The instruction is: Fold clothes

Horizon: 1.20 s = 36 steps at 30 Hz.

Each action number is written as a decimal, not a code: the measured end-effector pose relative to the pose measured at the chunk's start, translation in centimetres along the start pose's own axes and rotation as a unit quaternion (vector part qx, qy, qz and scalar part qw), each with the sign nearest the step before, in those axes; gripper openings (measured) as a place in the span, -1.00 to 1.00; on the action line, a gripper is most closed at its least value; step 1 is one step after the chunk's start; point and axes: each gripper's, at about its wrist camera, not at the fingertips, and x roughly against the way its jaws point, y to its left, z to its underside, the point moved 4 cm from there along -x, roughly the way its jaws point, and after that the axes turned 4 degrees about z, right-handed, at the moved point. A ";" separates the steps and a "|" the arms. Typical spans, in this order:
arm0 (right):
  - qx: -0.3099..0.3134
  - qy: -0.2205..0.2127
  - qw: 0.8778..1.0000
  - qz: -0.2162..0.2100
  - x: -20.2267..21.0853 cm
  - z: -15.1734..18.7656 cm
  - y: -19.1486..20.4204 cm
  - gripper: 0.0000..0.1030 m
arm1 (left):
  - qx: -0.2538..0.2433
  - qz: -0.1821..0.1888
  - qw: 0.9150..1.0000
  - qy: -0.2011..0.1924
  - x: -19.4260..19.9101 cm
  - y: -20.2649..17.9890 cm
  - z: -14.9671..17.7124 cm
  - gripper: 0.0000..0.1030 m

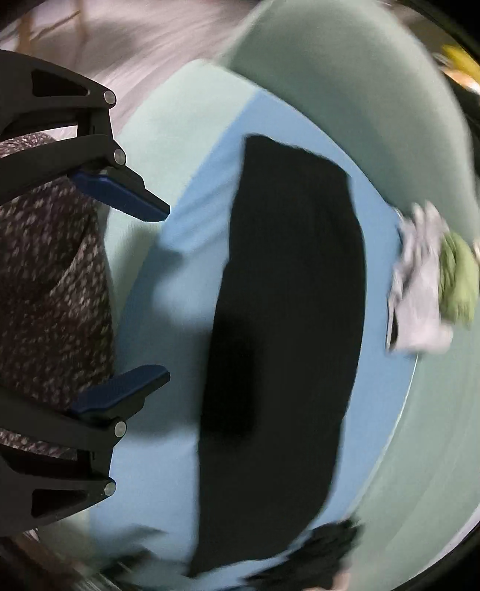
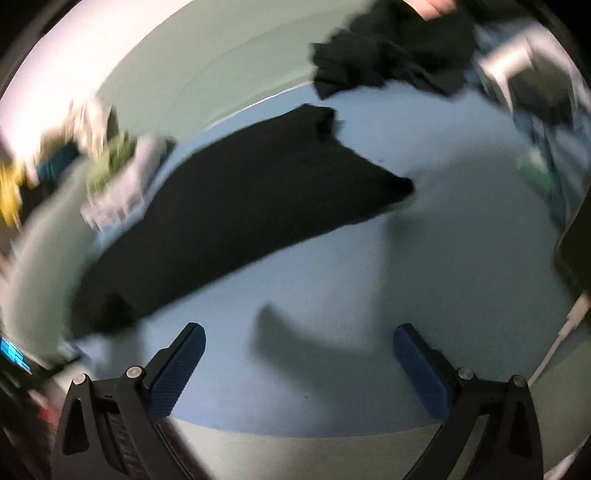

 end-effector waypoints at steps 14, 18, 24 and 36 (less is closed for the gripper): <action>0.198 -0.050 0.979 0.001 1.9 -1.5 13.2 0.94 | 0.267 0.122 0.956 -0.028 -2.3 12.3 -3.0 0.56; 0.097 0.015 0.995 -0.034 0.2 -1.5 11.1 0.94 | 0.207 0.199 0.957 -0.034 -1.0 10.2 -2.4 0.55; -0.151 0.111 0.980 -0.067 -0.8 -1.7 0.8 0.94 | -0.143 0.136 0.976 -0.092 2.0 -4.1 -2.4 0.56; -0.340 0.074 0.913 -0.212 -3.2 -6.4 -8.8 1.00 | -0.620 -0.003 0.760 -0.196 -1.8 -27.4 7.3 0.56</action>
